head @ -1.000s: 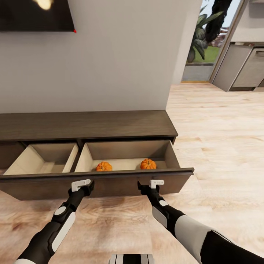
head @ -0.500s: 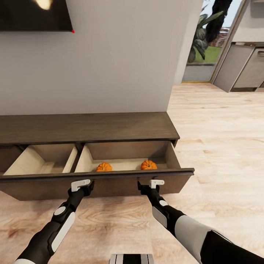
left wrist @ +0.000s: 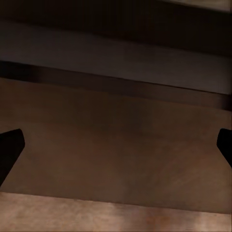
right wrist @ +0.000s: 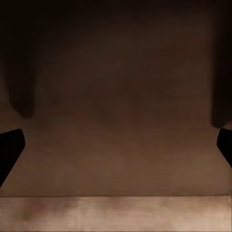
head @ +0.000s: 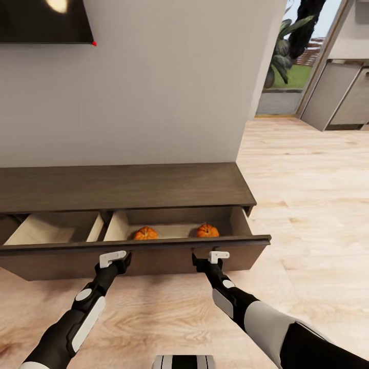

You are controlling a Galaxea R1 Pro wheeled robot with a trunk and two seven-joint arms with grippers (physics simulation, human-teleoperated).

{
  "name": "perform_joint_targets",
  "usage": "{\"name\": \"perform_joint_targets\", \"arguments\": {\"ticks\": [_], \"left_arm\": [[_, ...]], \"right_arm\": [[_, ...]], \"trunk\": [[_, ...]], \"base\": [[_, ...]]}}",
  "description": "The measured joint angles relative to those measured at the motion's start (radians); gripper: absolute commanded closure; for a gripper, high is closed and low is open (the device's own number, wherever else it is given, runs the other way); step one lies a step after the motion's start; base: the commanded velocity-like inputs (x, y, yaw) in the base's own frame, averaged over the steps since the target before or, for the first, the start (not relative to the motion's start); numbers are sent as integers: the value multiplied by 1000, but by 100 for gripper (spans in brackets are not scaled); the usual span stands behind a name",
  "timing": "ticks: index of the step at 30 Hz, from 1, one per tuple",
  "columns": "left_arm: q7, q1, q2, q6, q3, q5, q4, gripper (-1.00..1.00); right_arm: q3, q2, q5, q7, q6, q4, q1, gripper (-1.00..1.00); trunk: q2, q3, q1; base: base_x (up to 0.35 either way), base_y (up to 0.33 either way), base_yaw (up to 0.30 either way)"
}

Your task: Place each of the two pumpkins and all three candles from the living room inside a cabinet in the living room (use any cabinet), then make sure every cabinet is closed, and position the cauldron so it is next to a table in the living room.

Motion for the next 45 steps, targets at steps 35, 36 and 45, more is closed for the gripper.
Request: {"name": "perform_joint_targets", "arguments": {"ticks": [35, 36, 45], "left_arm": [[-1, 0, 1, 0, 0, 0, -5, -100], [-1, 0, 1, 0, 0, 0, -5, -100], [-2, 0, 1, 0, 0, 0, -4, -100]], "right_arm": [[-2, 1, -1, 1, -2, 0, 6, -100], [-2, 1, -1, 1, -2, 0, 6, -100], [-1, 0, 3, -1, -1, 0, 0, -100]], "trunk": [[0, 0, 0], [0, 0, 0], [0, 0, 1]], "base": [[213, 6, 0], [3, 1, 0], [-225, 0, 0]]}}
